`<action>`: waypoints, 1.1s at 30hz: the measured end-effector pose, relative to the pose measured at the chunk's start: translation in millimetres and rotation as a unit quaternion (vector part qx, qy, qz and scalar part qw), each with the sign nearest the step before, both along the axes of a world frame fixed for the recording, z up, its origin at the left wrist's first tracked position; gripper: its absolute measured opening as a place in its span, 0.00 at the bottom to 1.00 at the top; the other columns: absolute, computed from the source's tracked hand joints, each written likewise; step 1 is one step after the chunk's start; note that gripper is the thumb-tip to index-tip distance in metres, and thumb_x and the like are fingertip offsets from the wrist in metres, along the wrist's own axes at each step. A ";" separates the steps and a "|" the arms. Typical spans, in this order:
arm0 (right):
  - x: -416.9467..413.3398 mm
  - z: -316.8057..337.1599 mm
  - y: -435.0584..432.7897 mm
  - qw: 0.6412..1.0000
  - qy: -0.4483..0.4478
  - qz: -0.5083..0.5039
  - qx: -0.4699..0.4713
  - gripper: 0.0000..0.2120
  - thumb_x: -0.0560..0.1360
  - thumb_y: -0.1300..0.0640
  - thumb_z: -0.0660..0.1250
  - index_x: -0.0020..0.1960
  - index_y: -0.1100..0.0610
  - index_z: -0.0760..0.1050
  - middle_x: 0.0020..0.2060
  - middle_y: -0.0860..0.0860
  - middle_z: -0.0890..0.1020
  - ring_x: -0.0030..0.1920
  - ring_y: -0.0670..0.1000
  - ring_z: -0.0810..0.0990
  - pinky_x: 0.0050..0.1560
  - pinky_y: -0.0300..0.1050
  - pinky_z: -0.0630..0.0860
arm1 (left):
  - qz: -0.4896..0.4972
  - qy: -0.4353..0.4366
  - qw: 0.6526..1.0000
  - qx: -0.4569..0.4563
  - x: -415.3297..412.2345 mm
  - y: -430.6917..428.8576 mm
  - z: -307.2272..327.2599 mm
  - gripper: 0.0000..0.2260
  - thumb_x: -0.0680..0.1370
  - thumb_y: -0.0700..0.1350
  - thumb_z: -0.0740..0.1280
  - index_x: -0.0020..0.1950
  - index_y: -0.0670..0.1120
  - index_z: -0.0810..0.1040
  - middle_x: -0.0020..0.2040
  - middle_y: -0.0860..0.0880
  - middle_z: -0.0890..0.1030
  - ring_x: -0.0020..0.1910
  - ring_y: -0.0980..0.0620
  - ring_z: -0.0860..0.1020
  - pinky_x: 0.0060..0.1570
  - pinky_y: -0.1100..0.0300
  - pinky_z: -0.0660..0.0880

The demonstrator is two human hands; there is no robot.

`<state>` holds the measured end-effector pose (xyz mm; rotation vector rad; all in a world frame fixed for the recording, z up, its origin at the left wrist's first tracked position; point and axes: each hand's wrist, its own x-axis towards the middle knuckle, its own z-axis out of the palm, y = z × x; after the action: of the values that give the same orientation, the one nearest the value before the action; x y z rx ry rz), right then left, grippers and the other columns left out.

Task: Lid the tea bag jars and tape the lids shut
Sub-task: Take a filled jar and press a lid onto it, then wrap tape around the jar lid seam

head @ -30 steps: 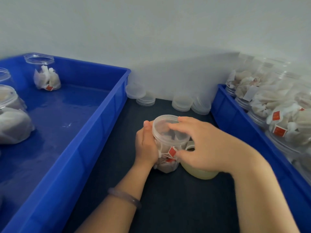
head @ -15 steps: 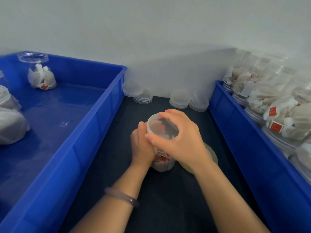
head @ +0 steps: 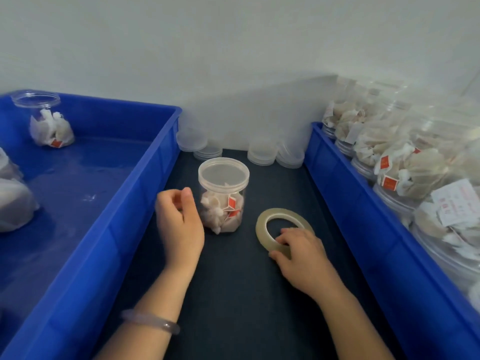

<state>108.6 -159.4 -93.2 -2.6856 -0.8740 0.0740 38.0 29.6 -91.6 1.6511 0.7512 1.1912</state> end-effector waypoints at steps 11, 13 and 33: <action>-27.1 -3.5 11.8 0.894 0.150 0.092 0.412 0.18 0.64 0.38 0.68 0.49 0.46 0.74 0.36 0.45 0.83 0.33 0.42 0.80 0.34 0.33 0.74 | -0.415 0.090 0.905 0.007 -23.2 -44.0 -3.7 0.21 0.80 0.43 0.63 0.68 0.60 0.63 0.57 0.62 0.77 0.57 0.69 0.74 0.56 0.74 0.69; -28.0 -7.1 16.9 0.903 0.132 0.092 0.399 0.19 0.64 0.37 0.67 0.50 0.45 0.73 0.38 0.48 0.83 0.37 0.47 0.81 0.38 0.41 0.77 | -0.395 0.080 0.915 -0.002 -25.9 -40.6 -4.3 0.20 0.79 0.41 0.65 0.66 0.60 0.68 0.56 0.62 0.78 0.57 0.69 0.75 0.54 0.75 0.69; -32.1 -10.6 16.6 0.916 0.118 0.123 0.363 0.12 0.70 0.41 0.65 0.52 0.40 0.71 0.45 0.33 0.81 0.44 0.38 0.81 0.42 0.29 0.75 | -0.277 0.114 0.951 0.077 -26.6 -37.4 -11.2 0.06 0.80 0.45 0.60 0.47 0.54 0.75 0.42 0.57 0.80 0.44 0.63 0.79 0.44 0.69 0.75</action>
<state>76.5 -142.8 -103.8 -1.8291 -0.9279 0.1027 11.4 -7.7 -102.8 1.9816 0.2925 0.6774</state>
